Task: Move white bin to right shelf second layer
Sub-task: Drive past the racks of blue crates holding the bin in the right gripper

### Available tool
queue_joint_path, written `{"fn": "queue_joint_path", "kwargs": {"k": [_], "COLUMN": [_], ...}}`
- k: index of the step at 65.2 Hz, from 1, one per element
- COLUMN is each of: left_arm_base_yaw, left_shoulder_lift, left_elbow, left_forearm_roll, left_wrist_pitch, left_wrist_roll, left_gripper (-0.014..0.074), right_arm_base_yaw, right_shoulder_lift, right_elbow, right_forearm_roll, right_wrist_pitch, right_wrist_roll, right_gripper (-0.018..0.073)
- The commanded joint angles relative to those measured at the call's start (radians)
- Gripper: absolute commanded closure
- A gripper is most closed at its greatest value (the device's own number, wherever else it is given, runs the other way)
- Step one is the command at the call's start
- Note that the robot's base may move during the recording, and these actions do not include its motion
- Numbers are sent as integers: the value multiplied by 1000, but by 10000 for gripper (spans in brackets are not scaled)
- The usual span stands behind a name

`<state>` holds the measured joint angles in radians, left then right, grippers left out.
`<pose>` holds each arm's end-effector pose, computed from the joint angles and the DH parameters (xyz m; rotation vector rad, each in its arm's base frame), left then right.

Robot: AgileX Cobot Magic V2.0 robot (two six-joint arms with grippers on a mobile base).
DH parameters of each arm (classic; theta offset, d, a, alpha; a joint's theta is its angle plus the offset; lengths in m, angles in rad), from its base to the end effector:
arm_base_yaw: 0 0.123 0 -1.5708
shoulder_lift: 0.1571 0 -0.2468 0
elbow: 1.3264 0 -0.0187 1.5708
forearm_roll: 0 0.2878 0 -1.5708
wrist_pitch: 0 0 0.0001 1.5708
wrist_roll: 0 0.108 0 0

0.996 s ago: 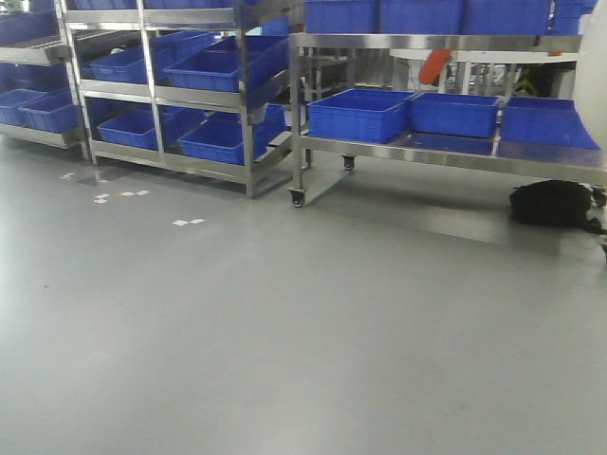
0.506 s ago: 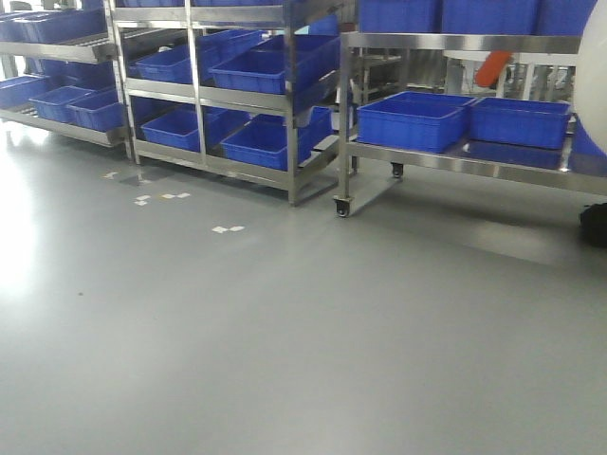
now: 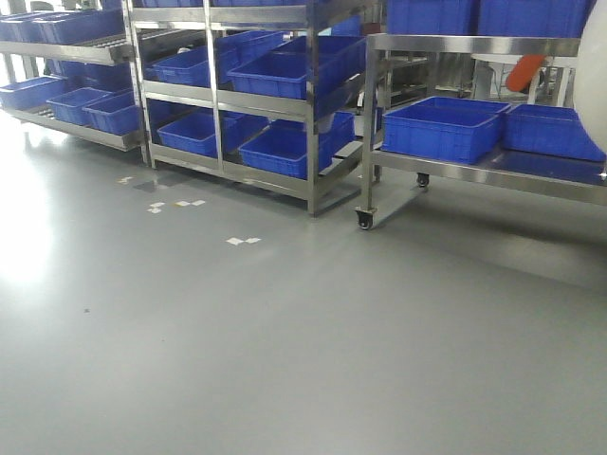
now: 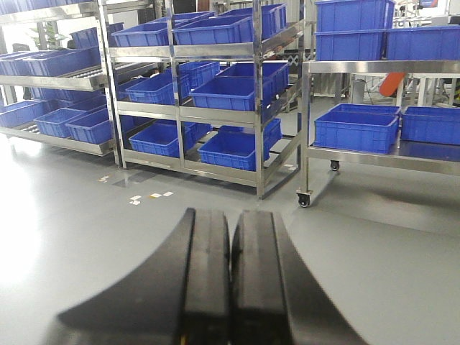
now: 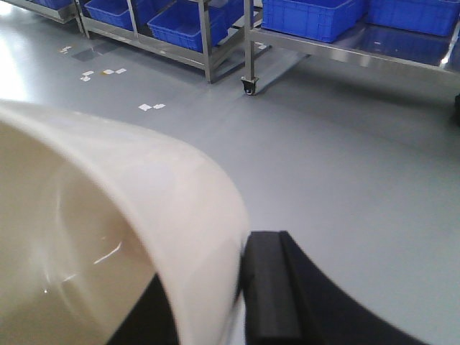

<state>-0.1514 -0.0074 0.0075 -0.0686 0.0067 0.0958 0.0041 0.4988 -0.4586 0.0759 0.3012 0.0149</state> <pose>0.1470 -0.0225 0.2121 0.1333 1.4851 -0.1007 0.1955 0.0032 0.2786 0.0601 1.8239 0.0851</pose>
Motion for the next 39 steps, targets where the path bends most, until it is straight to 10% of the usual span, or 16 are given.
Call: {"fn": "queue_joint_path", "kwargs": {"k": [1,39], "left_arm_base_yaw": [-2,-2], "left_shoulder_lift": [-13,-13], "left_elbow": [33,33], "left_forearm_roll": [-5,-5], "left_wrist_pitch": [-87,-87], "left_wrist_roll": [-7,-7], "left_gripper": [512,512], "right_arm_base_yaw": [-6,-6], "right_shoulder_lift": [0,0], "right_elbow": [-31,-31], "right_forearm_roll": [0,0], "right_wrist_pitch": [-108,-108], "right_wrist_roll": [-5,-5], "right_gripper": [536,536]}}
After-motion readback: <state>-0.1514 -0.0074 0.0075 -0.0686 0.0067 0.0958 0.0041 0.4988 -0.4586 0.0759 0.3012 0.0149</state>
